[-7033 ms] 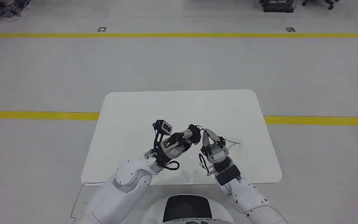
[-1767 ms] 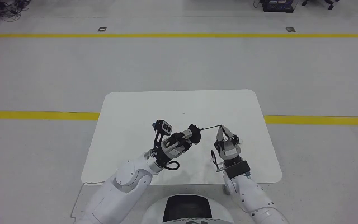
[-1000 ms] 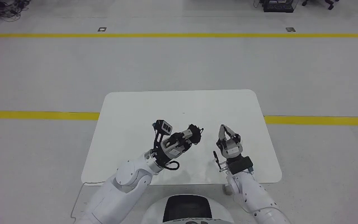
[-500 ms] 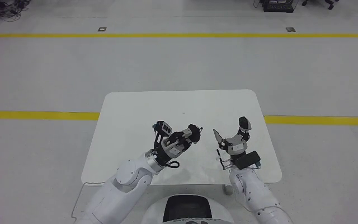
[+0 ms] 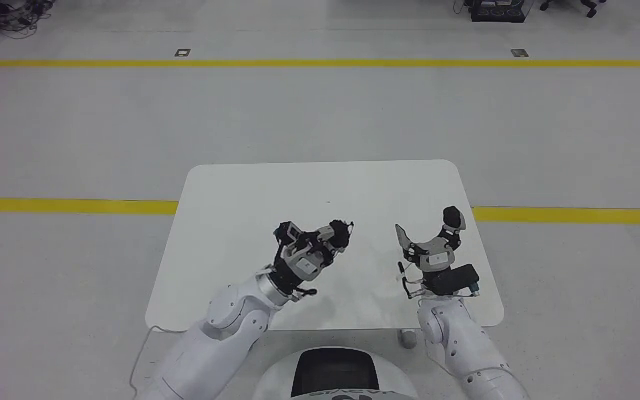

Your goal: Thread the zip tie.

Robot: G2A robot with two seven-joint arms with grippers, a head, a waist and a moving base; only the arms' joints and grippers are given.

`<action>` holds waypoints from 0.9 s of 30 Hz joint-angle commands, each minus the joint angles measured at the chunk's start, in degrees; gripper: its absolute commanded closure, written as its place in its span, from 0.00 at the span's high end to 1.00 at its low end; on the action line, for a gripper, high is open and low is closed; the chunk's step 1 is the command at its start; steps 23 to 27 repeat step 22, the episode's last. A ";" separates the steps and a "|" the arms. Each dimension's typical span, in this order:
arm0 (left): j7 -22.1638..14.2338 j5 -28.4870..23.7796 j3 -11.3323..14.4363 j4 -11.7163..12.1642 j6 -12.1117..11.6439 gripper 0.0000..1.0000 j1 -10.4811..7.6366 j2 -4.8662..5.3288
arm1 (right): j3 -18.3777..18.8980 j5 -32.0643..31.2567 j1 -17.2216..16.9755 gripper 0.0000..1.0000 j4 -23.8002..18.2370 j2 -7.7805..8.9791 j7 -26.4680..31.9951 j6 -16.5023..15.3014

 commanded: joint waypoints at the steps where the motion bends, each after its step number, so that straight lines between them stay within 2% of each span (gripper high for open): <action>1: -2.14 -4.48 -0.36 0.27 -0.08 0.00 0.29 -0.10 | 0.00 0.00 0.00 1.00 0.00 0.00 0.00 0.00; 6: -4.68 -6.17 -1.41 0.26 -0.79 0.00 0.91 -0.03 | 0.00 0.00 0.00 1.00 0.00 0.00 0.00 0.00; 27: -4.68 -6.17 -1.41 0.26 -0.79 0.00 0.91 -0.03 | 0.00 0.00 0.00 1.00 0.00 0.00 0.00 0.00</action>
